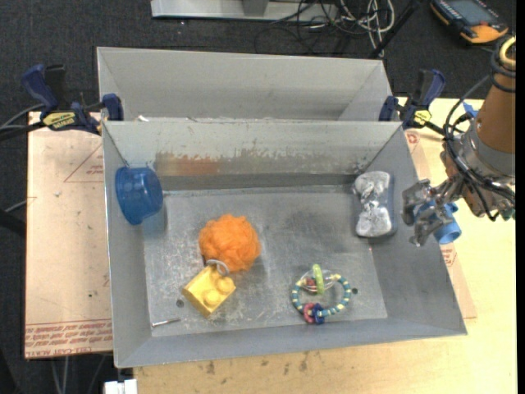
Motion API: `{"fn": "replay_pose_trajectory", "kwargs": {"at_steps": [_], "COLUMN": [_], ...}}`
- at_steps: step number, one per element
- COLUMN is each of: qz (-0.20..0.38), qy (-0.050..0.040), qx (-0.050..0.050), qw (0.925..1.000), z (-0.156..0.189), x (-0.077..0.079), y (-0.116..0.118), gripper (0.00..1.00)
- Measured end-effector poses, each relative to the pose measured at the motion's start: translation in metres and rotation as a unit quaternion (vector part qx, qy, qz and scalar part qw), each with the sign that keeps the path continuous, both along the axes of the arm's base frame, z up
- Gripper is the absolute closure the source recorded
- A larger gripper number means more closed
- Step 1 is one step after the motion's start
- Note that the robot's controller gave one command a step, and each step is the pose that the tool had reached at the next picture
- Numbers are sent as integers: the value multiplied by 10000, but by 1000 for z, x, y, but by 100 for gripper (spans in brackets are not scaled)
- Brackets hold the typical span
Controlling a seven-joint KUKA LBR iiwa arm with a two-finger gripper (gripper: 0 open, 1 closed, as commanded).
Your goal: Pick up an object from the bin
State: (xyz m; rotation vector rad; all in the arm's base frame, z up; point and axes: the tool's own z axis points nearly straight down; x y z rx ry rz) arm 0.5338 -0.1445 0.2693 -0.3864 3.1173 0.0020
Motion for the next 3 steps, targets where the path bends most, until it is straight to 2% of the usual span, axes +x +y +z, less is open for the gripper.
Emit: {"fn": "replay_pose_trajectory", "kwargs": {"at_steps": [1,2,3], "qz": [8,679,742], "qy": [-40,-24,10], "qx": [-13,-8,6], "qw": [10000,9977,9972], "z": [23,-112,-128], "x": [2,-13,-16], "y": [-1,5,7], "gripper": [100,0,0]}}
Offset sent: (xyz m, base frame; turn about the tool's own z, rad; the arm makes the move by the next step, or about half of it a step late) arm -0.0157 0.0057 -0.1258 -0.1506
